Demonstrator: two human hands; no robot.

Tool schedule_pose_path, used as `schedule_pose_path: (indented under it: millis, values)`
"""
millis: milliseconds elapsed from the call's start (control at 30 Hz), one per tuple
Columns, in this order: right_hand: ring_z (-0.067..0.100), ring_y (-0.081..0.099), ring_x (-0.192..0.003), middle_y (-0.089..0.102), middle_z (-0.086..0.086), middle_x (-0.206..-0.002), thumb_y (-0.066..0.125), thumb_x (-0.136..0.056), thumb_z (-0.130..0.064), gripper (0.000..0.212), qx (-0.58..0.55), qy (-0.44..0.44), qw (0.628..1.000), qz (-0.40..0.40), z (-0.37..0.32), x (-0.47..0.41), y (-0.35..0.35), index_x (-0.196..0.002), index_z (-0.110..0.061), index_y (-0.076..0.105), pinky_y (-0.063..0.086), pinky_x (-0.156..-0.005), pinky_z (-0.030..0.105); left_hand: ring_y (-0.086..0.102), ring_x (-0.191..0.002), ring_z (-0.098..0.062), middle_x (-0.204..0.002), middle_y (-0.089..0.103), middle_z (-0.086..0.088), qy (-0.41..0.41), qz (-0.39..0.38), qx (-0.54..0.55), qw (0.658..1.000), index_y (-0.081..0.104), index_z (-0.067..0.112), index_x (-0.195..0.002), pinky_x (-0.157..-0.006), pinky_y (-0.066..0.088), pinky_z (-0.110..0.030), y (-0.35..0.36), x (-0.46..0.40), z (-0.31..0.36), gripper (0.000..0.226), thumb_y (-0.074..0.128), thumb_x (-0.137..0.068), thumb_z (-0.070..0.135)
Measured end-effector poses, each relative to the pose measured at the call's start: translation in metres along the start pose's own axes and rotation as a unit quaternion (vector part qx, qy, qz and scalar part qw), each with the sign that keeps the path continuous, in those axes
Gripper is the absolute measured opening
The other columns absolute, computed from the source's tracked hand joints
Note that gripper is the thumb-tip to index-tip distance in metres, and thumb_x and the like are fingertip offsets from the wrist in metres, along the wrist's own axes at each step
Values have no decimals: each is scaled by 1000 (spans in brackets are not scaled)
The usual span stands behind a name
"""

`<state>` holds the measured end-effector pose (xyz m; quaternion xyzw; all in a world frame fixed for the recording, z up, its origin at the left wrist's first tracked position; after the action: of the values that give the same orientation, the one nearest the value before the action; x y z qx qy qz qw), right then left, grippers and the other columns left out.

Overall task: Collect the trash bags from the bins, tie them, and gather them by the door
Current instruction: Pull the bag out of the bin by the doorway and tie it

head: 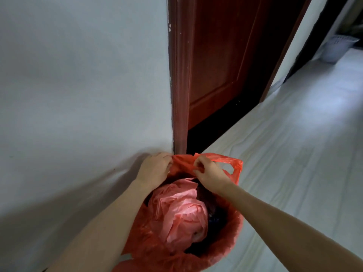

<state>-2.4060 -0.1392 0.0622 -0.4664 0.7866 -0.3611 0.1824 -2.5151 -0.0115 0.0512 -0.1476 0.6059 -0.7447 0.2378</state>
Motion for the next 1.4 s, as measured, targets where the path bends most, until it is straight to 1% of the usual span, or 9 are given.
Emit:
schedule_pose_path:
  millis: [167, 300, 400, 600, 767, 967, 1167, 1267, 1400]
  values:
    - [15, 55, -83, 55, -5, -85, 54, -85, -9, 36, -54, 1, 998, 12, -6, 2, -4, -120, -15, 49, 43, -75, 24, 14, -144, -24, -158, 9, 2, 36, -111, -15, 993, 18, 32, -145, -113, 25, -45, 14, -4, 9, 67, 53, -90, 22]
    - [10, 53, -72, 53, -8, -77, 54, -88, -20, 69, -63, 27, 998, -7, -1, 0, -2, -147, -14, 17, 40, -67, 20, 37, -133, -23, -146, 39, -1, 38, -39, 85, 995, 56, 16, -114, -104, 38, -42, 9, -23, 10, 27, 52, -88, 15]
    - [29, 61, -99, 65, 11, -107, 49, -90, -24, 78, 23, 65, 997, -41, 11, -8, -4, -148, -12, -2, 46, -80, 34, 52, -113, -25, -116, 60, -6, 87, 3, 63, 994, 57, 9, -90, -89, 46, -41, 4, -36, 18, 13, 47, -82, 13]
    - [33, 53, -112, 56, 13, -116, 44, -89, -16, 30, 273, 36, 961, -34, 15, -19, -14, -115, -7, 55, 44, -91, 40, 54, -84, -29, -83, 59, -13, 131, 52, 41, 989, 48, 5, -82, -63, 29, -30, -3, -36, 35, 1, 49, -82, 5]
    - [26, 66, -78, 63, 4, -79, 59, -66, -26, 17, 399, -136, 905, 60, 9, -14, -25, -62, -13, 69, 55, -68, 38, 54, -92, -29, -95, 60, -11, 116, 16, 22, 993, 48, 7, -100, -68, 39, -39, 0, -33, 29, 17, 40, -85, 9]
    - [31, 60, -97, 63, 11, -103, 45, -89, -26, 27, 334, -107, 934, -65, 10, -8, -27, -109, -8, 51, 48, -87, 39, 57, -37, -20, -57, 58, 0, 121, 23, -133, 984, 60, 18, -65, -30, 33, -21, -7, -29, 13, 16, 65, -50, 17]
    - [29, 60, -104, 55, 4, -119, 39, -92, -49, 45, 333, -17, 940, -76, 30, 11, -30, -126, -18, 41, 45, -83, 38, 60, -74, -20, -71, 62, 0, 135, 46, -114, 983, 58, 16, -69, -56, 51, -28, -12, 4, -13, 18, 57, -67, 34]
    - [30, 59, -105, 47, 4, -122, 44, -90, -47, 51, 313, 7, 947, -78, 35, 29, -28, -132, -19, 37, 46, -83, 39, 63, -86, -36, -90, 64, -13, 54, 13, -62, 997, 57, 6, -91, -69, 50, -41, -18, 29, -16, 21, 65, -72, 10]
    - [34, 57, -109, 45, 8, -129, 51, -87, -39, 59, 207, 80, 974, -39, 46, 59, -26, -139, -23, 30, 46, -89, 40, 60, -103, -36, -117, 58, -12, -58, -25, -73, 995, 48, 9, -117, -81, 45, -43, -22, 53, -16, 36, 55, -86, 26]
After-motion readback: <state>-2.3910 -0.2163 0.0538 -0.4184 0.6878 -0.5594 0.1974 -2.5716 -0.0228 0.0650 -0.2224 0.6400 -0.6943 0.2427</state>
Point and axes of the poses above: each hand's wrist, its own x-axis away from the middle knuckle, its own y-axis out of the palm, z = x × y, the point moved 4 cm from there along -x, towards the middle knuckle
